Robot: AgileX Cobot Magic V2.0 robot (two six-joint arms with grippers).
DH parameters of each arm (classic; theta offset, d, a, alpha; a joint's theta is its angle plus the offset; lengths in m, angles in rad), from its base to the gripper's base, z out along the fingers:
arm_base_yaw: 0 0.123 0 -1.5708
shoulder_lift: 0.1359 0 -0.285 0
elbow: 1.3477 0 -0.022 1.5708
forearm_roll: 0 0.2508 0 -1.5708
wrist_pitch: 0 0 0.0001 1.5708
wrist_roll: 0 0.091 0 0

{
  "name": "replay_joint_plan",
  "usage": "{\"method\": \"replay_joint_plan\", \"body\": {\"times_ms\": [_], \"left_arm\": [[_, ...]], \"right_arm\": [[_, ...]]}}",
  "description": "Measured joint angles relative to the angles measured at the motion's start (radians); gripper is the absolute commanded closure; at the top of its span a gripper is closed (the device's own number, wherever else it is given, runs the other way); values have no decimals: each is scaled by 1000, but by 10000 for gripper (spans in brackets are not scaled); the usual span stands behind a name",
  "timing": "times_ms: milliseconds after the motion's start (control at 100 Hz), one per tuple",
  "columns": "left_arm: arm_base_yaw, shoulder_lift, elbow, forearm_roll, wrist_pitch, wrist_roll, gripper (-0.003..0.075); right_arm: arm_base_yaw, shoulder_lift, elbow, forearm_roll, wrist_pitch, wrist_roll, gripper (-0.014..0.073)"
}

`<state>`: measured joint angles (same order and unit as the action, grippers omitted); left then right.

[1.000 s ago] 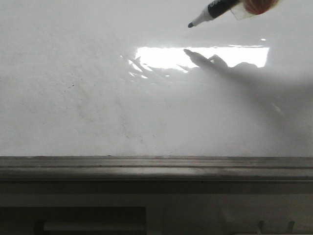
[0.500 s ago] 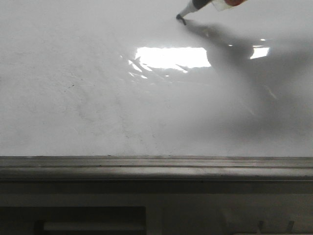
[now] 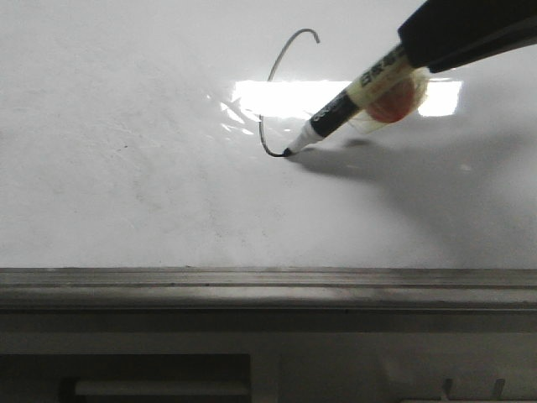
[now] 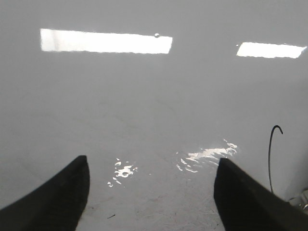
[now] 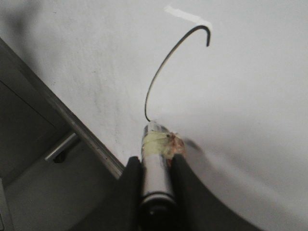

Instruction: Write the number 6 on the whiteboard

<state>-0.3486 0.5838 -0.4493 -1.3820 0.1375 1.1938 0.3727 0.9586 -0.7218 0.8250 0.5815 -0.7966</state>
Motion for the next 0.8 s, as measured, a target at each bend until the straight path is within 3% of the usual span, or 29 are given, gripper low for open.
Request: {"method": "replay_joint_plan", "body": {"times_ms": [230, 540, 800], "left_arm": [[0, 0, 0, 0, 0, 0, 230], [0, 0, 0, 0, 0, 0, 230], [0, 0, 0, 0, 37, 1, 230]], "right_arm": [[-32, -65, 0, -24, -57, 16, 640], [-26, 4, 0, 203, -81, -124, 640], [-12, 43, -21, 202, 87, -157, 640]]}}
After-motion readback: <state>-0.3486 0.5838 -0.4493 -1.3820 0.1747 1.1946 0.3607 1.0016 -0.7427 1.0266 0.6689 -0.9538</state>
